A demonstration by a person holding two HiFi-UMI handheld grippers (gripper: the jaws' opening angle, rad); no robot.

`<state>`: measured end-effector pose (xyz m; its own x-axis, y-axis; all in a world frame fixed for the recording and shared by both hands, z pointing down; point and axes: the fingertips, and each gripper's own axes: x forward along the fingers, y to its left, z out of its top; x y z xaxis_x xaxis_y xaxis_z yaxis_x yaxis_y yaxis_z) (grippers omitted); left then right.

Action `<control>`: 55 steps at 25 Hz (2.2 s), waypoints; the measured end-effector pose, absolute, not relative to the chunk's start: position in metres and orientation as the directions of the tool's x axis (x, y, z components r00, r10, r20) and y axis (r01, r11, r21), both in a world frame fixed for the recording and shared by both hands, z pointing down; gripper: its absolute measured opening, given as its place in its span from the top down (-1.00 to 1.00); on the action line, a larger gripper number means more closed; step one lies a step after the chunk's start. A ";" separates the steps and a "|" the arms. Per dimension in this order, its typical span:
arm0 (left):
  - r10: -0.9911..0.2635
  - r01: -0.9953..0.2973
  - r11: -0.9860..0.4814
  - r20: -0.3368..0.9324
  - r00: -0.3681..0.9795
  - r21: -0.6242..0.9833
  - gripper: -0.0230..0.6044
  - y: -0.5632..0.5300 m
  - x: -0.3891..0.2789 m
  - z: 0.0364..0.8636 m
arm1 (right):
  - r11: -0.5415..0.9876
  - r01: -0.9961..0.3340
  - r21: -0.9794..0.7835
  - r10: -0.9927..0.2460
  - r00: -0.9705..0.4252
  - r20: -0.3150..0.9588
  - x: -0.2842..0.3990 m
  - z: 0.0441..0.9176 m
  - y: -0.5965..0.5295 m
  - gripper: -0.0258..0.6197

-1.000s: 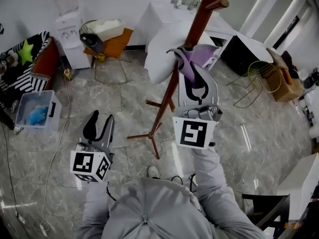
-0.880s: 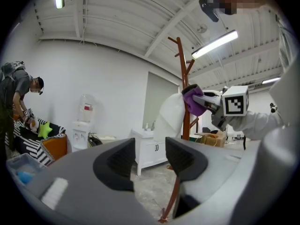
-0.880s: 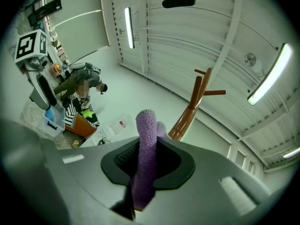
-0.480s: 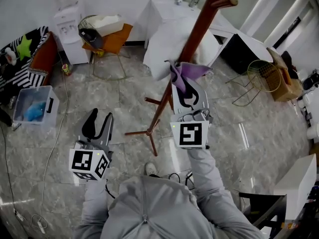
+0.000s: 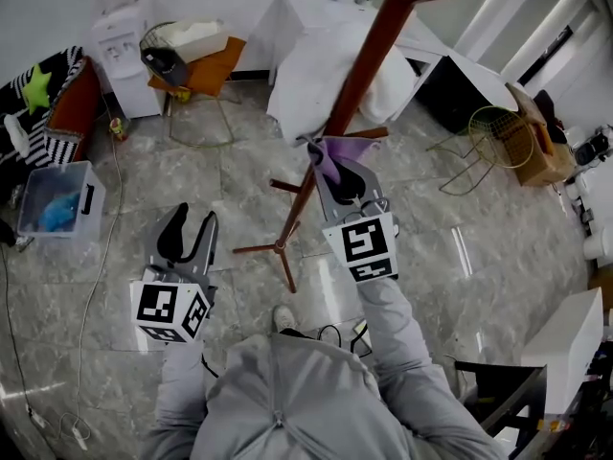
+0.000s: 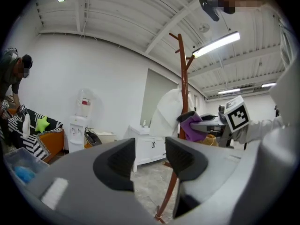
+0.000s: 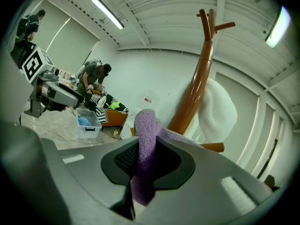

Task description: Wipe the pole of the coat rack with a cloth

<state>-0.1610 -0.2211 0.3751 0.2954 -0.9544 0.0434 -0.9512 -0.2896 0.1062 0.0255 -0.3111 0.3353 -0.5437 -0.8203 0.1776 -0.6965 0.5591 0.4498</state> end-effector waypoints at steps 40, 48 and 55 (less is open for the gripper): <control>-0.934 -0.932 -0.344 0.065 0.353 0.110 0.24 -0.234 -0.139 0.385 | 0.631 -0.747 0.210 -0.713 -0.665 -0.221 0.113 0.218 -0.282 0.75; -0.944 -0.944 -0.310 0.082 0.319 0.113 0.24 -0.233 -0.148 0.390 | 0.510 -0.773 0.377 -0.834 -0.551 -0.003 0.102 0.271 -0.322 0.75; -0.940 -0.941 -0.319 0.089 0.330 0.115 0.24 -0.238 -0.140 0.392 | 0.437 -0.696 0.569 -0.882 -0.457 0.118 0.081 0.287 -0.336 0.75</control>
